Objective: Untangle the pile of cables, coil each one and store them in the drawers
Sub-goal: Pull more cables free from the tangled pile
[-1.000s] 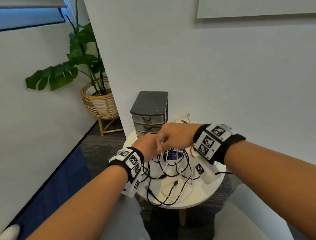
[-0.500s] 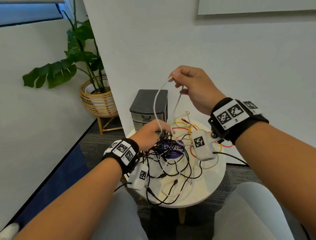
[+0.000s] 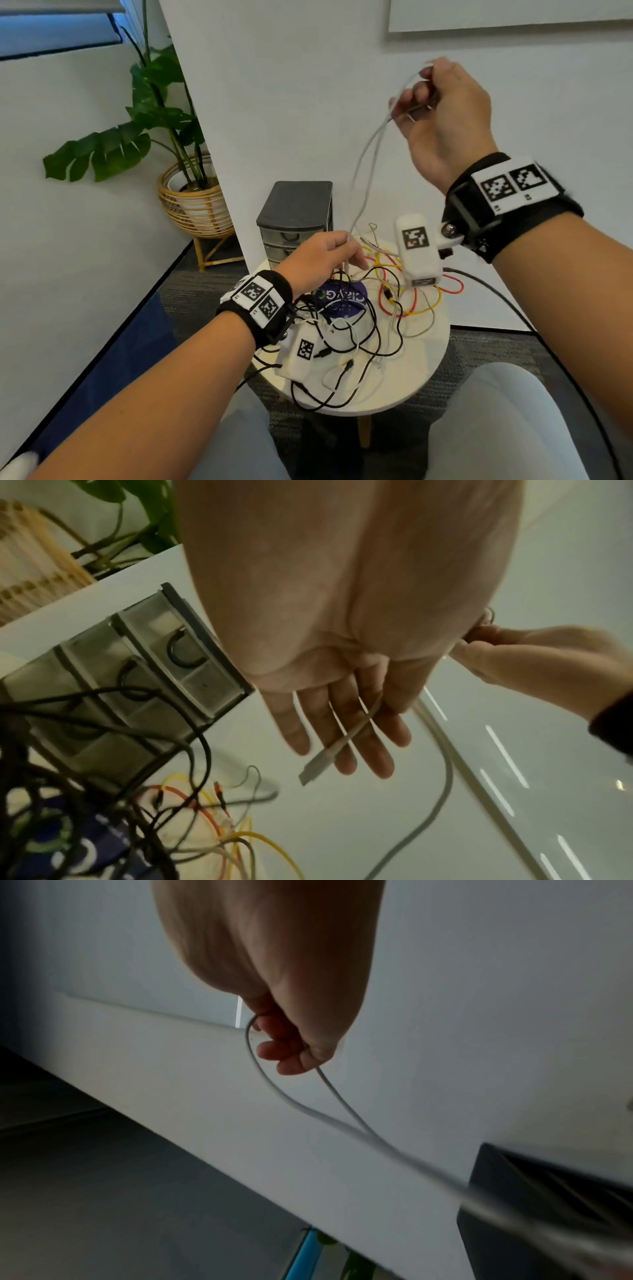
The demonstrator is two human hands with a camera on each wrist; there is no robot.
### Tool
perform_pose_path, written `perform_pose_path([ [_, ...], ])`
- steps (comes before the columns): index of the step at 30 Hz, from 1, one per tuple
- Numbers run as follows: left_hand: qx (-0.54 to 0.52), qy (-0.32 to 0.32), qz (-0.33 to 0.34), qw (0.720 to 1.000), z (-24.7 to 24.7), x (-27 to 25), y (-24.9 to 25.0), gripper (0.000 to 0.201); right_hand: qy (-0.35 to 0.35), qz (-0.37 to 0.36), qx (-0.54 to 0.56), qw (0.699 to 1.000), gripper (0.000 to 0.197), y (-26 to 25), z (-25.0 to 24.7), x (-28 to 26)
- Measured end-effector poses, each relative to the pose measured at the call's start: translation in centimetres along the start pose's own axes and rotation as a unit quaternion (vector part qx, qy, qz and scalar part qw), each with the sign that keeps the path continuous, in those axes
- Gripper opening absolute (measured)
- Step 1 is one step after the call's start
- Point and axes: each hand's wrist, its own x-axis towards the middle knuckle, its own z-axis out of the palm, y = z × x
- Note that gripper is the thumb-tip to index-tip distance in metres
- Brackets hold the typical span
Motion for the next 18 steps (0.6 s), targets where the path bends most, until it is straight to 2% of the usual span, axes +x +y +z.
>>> perform_pose_path([
  [3,-0.046,0.024,-0.015,0.999,-0.7,0.0,0.0,0.028,0.044,-0.006,-0.031,0.999,0.019,-0.2,-2.2,0.6],
  [5,-0.106,0.036,-0.016,0.994,-0.8,0.1,0.3,0.023,0.065,0.015,-0.021,0.998,0.017,0.3,-3.2,0.4],
  [6,-0.104,0.04,-0.017,0.994,-0.8,0.2,0.4,0.026,0.069,0.03,-0.006,0.997,0.016,0.7,-3.4,0.2],
  [9,-0.084,-0.013,-0.034,0.996,0.3,0.3,1.0,0.042,0.048,0.062,0.021,0.997,0.02,1.9,-2.4,-0.7],
  [10,-0.093,-0.039,-0.041,0.994,0.9,0.4,1.2,0.042,0.034,0.062,0.011,0.997,0.021,2.2,-1.9,-1.0],
  [12,-0.104,-0.053,-0.041,0.992,1.6,0.4,1.5,0.027,0.008,0.048,-0.019,0.999,0.021,2.7,-1.1,-1.5],
  [14,-0.095,-0.006,-0.029,0.995,1.3,0.5,1.4,0.026,-0.007,0.032,-0.038,0.999,0.02,2.6,-1.1,-1.8],
  [16,-0.104,0.076,-0.02,0.992,0.2,0.5,1.4,0.033,-0.005,0.021,-0.092,0.996,0.02,2.4,-2.1,-1.6],
  [18,-0.135,0.16,-0.008,0.978,-1.3,0.5,1.5,0.036,-0.005,0.016,-0.234,0.972,0.019,2.6,-4.0,-1.6],
])
